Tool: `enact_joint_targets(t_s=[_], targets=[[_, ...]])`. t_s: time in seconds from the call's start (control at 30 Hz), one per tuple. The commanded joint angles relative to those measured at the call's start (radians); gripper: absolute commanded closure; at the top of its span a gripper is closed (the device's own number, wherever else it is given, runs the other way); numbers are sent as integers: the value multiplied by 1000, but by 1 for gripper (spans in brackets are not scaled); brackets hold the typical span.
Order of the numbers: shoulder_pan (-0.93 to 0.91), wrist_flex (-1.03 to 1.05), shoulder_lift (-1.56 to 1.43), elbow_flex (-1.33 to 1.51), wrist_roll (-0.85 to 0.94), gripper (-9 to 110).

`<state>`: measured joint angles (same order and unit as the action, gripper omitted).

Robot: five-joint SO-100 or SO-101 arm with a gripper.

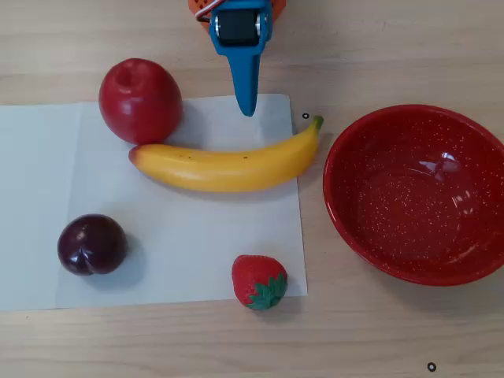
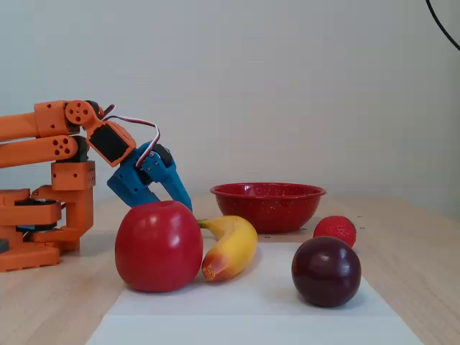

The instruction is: Grasp the banana and put it in the red bowl

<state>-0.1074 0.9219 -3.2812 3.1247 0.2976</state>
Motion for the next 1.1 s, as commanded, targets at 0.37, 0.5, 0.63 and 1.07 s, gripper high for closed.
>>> enact_joint_targets(t_s=[0.37, 0.5, 0.63, 1.07], targets=[[11, 0, -11, 15, -48, 101], [11, 0, -11, 15, -48, 101], [11, 0, -11, 15, -44, 101], [17, -21, 2, -6, -100, 101]])
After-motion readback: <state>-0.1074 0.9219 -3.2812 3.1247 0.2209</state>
